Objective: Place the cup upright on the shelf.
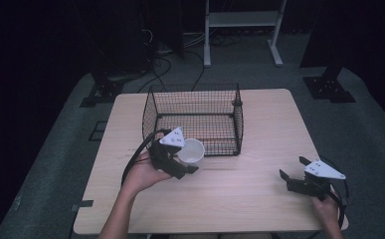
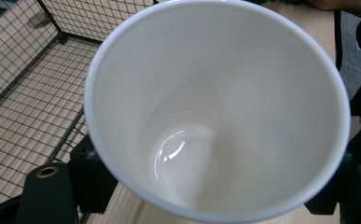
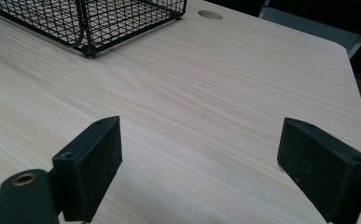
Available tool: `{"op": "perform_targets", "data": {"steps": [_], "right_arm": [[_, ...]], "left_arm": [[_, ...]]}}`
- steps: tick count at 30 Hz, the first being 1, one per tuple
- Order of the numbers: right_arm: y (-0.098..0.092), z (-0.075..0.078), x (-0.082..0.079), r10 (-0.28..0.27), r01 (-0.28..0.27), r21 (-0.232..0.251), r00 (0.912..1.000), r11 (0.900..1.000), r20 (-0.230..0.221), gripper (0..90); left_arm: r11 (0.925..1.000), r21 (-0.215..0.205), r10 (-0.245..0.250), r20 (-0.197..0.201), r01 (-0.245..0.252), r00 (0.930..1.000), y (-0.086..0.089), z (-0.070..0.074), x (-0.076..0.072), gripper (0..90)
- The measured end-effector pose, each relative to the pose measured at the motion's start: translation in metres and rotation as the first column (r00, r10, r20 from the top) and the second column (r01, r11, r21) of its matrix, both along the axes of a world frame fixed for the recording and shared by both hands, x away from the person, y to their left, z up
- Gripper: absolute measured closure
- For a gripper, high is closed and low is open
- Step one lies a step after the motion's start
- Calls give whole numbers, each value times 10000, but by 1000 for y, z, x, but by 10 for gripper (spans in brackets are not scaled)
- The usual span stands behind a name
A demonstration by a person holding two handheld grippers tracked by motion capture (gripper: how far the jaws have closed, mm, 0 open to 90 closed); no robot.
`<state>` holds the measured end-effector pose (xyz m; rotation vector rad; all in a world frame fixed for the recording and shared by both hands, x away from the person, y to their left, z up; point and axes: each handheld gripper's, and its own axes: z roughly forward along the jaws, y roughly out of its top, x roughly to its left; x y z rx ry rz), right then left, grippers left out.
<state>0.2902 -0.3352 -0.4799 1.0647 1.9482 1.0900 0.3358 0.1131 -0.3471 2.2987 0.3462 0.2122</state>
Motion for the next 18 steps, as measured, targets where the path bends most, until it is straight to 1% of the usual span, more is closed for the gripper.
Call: {"op": "perform_targets", "data": {"steps": [2,3,4,7,13,18], "right_arm": [[0,0,0,-3,3,9,10000,10000,-10,131],[0,0,0,-7,7,20,10000,10000,-14,131],[0,0,0,-7,7,20,10000,10000,-14,131],[0,0,0,-24,24,31,10000,10000,-14,131],[0,0,0,-24,24,8,10000,10000,-24,131],[0,0,0,-24,24,2,10000,10000,-32,131]], "left_arm": [[10000,43,-24,39,24,10000,0,2,1,214],[9999,151,-41,92,40,9999,0,7,2,214],[9999,151,-41,92,40,9999,0,7,2,214],[9999,52,-91,11,91,10000,2,15,6,214],[9997,229,-50,40,49,10000,3,20,11,214],[9996,291,38,68,-40,10000,4,24,16,215]]}}
